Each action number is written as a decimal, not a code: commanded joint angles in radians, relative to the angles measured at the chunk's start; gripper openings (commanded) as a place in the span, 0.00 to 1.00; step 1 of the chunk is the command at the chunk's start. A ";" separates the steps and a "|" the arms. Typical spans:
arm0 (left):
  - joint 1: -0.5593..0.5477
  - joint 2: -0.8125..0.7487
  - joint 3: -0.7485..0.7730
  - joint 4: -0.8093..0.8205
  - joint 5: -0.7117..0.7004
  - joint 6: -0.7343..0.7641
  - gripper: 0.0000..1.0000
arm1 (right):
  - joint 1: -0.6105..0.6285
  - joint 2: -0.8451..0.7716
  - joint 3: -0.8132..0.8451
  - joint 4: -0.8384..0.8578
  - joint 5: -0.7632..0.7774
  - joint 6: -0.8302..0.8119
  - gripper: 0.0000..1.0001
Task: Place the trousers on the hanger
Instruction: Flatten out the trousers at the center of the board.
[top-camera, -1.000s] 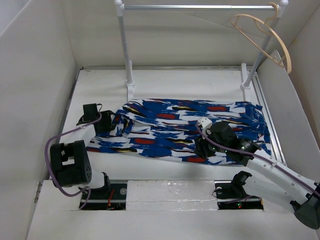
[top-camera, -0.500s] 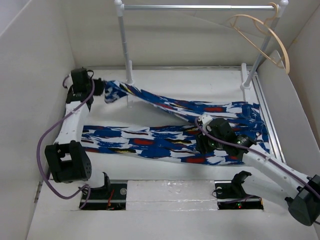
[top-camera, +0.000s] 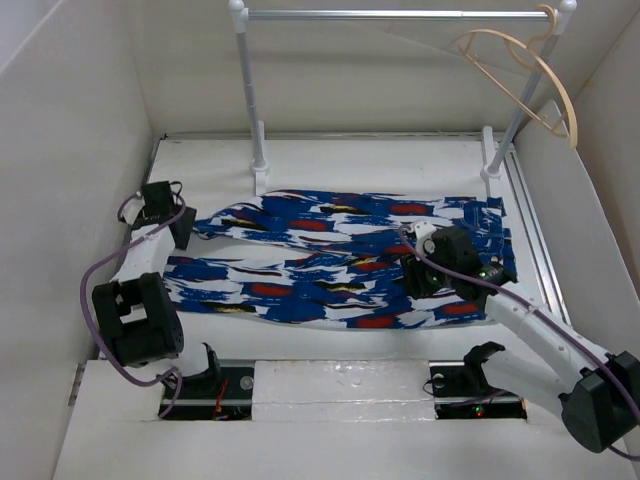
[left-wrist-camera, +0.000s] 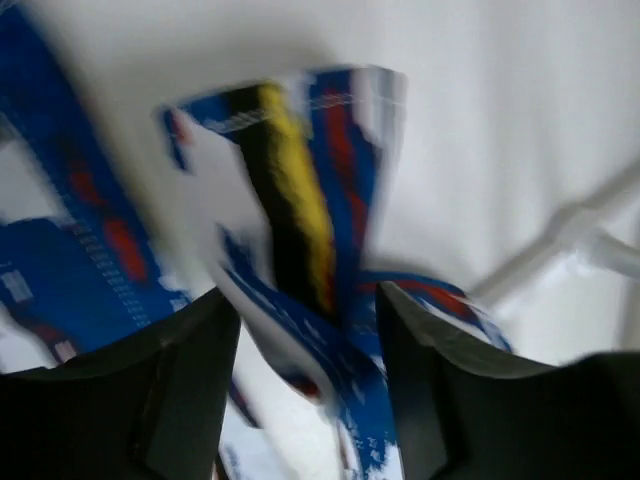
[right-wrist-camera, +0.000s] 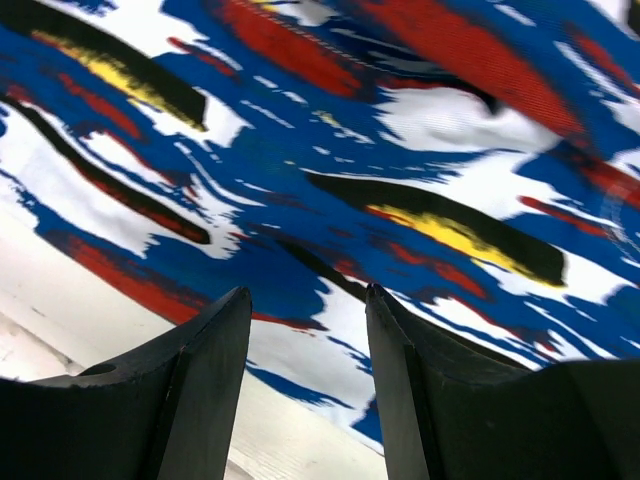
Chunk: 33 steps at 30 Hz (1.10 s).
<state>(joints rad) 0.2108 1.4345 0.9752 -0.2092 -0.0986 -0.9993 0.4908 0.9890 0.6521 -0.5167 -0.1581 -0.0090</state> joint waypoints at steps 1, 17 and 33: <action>0.033 -0.023 -0.035 -0.070 -0.095 -0.053 0.53 | -0.070 -0.044 0.007 -0.028 -0.030 -0.063 0.55; 0.062 0.031 0.119 -0.145 0.018 0.067 0.99 | -0.156 -0.016 0.092 -0.023 -0.138 -0.091 0.51; 0.071 0.132 0.092 -0.051 0.185 -0.065 0.00 | -0.156 -0.035 0.058 -0.020 -0.139 -0.088 0.53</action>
<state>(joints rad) 0.2771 1.6032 1.0164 -0.3019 0.0566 -1.0668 0.3393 0.9661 0.6968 -0.5652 -0.2806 -0.0898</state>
